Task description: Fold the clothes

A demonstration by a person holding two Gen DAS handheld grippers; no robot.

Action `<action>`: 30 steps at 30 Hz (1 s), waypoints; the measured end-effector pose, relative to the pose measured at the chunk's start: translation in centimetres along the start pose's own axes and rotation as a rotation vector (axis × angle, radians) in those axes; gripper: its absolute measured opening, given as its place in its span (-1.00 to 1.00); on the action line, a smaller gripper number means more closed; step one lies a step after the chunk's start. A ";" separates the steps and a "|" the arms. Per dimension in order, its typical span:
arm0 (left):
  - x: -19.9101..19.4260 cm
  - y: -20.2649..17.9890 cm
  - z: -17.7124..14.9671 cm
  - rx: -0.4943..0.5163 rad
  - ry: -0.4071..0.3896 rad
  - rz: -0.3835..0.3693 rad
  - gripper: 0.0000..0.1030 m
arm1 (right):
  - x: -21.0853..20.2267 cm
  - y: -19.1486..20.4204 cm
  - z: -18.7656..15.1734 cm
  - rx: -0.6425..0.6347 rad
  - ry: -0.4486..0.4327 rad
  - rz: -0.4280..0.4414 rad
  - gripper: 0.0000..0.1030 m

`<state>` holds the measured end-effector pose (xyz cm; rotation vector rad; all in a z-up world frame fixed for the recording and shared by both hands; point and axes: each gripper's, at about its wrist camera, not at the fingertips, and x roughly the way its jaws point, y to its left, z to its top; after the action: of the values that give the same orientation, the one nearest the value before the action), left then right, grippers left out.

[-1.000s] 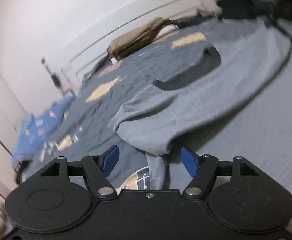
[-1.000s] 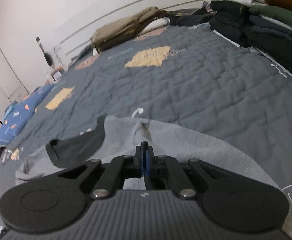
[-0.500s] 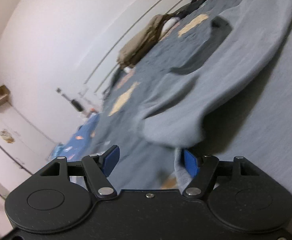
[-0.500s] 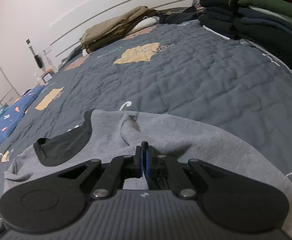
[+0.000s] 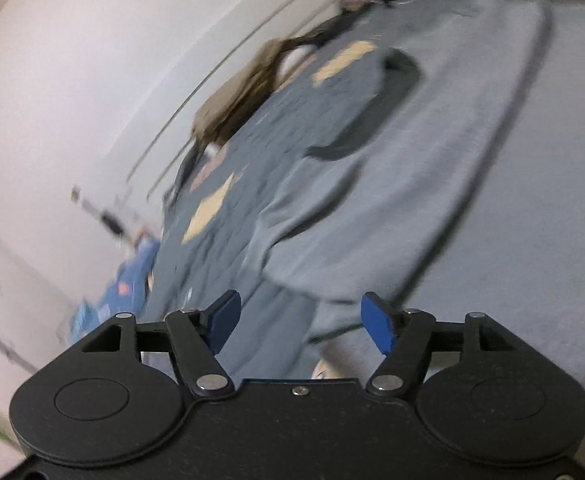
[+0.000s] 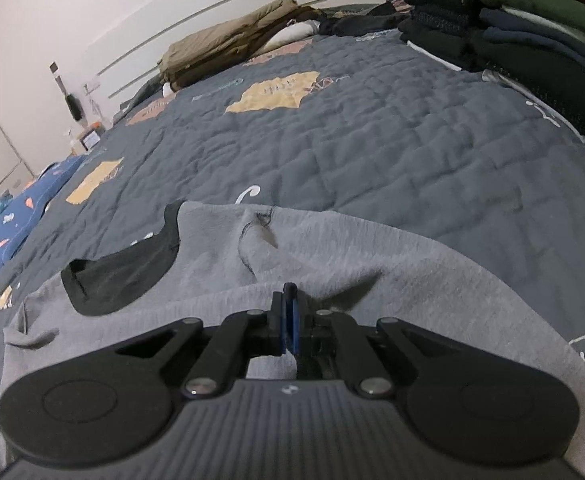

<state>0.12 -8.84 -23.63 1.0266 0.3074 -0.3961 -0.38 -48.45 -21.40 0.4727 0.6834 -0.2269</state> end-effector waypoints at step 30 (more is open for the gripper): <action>1.6 -0.4 -1.9 -0.067 0.038 -0.062 -0.33 | -3.3 17.6 2.7 -0.593 -0.003 0.121 -0.22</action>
<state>1.26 -7.64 -25.59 0.9619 0.3851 -0.4200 4.83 -34.33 -11.42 -0.0552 0.6796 0.0933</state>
